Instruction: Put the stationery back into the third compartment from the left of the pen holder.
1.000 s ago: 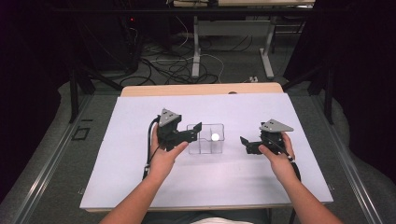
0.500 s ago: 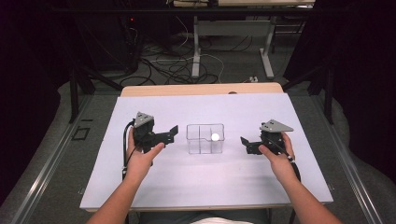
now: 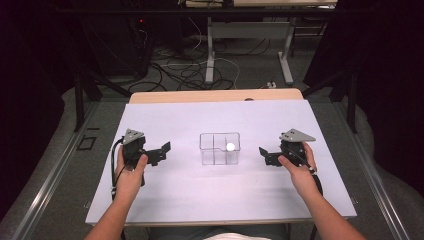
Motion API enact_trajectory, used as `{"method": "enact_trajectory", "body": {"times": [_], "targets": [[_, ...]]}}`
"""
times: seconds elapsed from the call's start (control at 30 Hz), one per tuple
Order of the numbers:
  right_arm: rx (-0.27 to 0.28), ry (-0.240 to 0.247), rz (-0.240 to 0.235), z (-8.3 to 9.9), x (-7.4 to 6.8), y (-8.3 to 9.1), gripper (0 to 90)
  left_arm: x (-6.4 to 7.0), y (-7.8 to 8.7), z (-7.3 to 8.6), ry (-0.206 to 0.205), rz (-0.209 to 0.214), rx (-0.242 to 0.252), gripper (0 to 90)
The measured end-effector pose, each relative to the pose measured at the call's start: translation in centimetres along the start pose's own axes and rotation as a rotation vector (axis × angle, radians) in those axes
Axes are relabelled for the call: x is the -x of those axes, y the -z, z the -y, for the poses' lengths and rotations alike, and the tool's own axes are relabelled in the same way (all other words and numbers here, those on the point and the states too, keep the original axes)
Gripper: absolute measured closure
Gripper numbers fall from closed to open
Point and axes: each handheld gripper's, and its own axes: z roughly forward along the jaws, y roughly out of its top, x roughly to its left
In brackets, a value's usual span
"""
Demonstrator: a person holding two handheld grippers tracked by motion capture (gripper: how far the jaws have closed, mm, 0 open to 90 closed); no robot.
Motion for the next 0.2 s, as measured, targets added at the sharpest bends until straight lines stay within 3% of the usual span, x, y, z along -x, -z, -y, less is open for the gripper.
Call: {"method": "enact_trajectory", "body": {"times": [0.1, 0.2], "targets": [[-0.009, -0.004, 0.006, 0.2, 0.1, -0.1, 0.1, -1.0, 0.3, 0.4, -0.009, -0.03, -0.013, 0.4], [-0.022, -0.007, 0.019, 0.4, 0.4, -0.2, 0.1, -1.7, 0.5, 0.7, 0.016, -0.035, -0.011, 0.4]]}}
